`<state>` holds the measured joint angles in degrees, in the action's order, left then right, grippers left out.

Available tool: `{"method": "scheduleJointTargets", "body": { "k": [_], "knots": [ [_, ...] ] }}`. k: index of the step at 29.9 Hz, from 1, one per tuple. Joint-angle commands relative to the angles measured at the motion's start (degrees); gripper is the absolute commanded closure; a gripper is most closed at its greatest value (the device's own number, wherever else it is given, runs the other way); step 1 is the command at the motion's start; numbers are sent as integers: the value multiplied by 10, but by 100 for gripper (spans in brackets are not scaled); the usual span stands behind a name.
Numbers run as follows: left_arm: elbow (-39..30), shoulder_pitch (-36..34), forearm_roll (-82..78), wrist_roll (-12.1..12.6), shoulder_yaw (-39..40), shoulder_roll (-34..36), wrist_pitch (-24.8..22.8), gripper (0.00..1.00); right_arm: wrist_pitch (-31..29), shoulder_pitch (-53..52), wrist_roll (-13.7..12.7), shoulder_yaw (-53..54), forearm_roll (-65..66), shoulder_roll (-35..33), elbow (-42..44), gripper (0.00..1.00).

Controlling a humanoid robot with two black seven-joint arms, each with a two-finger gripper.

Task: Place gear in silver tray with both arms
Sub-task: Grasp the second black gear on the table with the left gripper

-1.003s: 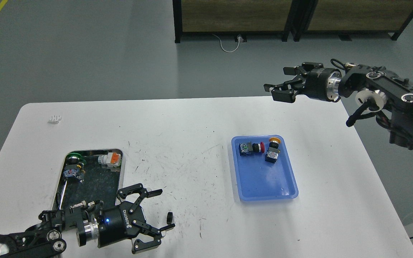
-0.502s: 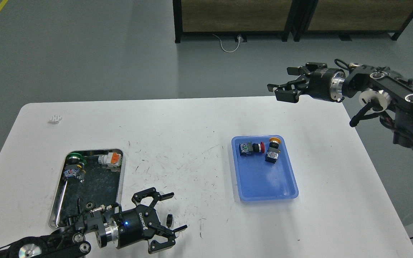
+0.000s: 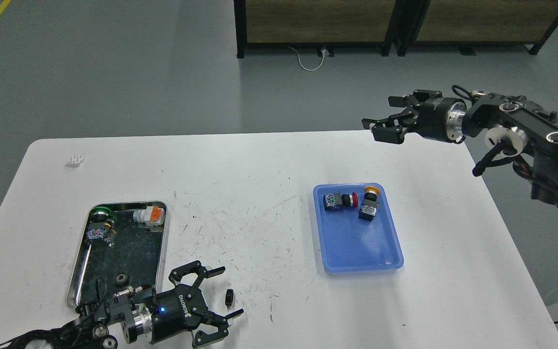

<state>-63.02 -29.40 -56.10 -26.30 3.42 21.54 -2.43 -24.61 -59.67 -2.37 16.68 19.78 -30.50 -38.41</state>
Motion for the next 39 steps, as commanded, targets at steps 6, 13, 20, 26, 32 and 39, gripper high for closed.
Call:
{"method": "scheduleJointTargets", "body": {
  "k": [6, 13, 20, 26, 32, 39],
  "knots": [
    [13, 12, 2, -10, -5, -3, 13, 4, 0, 0, 1, 1, 0, 0, 0, 7],
    [15, 15, 2, -10, -7, -4, 24, 8, 0, 2, 0, 1, 0, 1, -1, 7],
    [16, 15, 4, -10, -7, -10, 23, 12, 0, 2, 0, 0, 0, 0, -2, 7],
    [16, 15, 4, -10, -8, -10, 23, 21, 0, 3, 0, 0, 1, 0, -2, 7],
    [21, 15, 6, -10, -18, -10, 23, 28, 0, 3, 0, 0, 1, 0, -2, 7],
    [26, 15, 7, -10, -19, -14, 23, 38, 0, 3, 1, 0, 1, 0, -2, 7]
  ]
}}
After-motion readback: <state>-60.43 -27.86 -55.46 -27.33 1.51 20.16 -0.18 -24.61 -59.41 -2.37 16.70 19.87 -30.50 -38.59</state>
